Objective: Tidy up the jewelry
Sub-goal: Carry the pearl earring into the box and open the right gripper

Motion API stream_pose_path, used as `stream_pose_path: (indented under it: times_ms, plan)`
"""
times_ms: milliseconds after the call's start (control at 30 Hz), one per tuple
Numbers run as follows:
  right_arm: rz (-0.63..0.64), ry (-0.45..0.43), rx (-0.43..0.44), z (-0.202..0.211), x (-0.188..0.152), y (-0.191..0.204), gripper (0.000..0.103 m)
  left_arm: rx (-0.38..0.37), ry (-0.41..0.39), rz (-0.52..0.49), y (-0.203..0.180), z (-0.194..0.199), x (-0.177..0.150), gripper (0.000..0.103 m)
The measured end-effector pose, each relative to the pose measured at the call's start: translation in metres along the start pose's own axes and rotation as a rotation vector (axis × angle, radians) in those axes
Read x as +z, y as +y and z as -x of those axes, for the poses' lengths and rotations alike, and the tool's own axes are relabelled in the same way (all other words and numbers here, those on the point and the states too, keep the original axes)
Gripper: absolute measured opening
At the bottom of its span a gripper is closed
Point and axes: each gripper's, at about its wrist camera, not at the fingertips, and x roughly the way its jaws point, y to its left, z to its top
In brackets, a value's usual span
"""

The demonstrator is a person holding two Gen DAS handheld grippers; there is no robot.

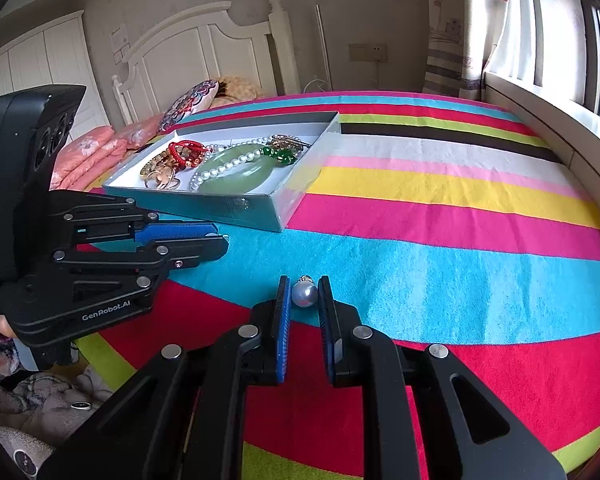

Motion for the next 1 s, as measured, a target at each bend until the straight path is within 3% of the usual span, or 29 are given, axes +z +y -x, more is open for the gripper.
stream_pose_path:
  times_ms: [500, 1000]
  plan:
    - [0.031, -0.020, -0.021, 0.004, 0.007, 0.015, 0.016, -0.014, -0.054, 0.036, 0.008, 0.025, -0.008, 0.013]
    - [0.124, -0.074, -0.027, 0.003, 0.045, 0.049, 0.016, 0.020, -0.136, 0.152, 0.058, 0.056, -0.011, 0.013]
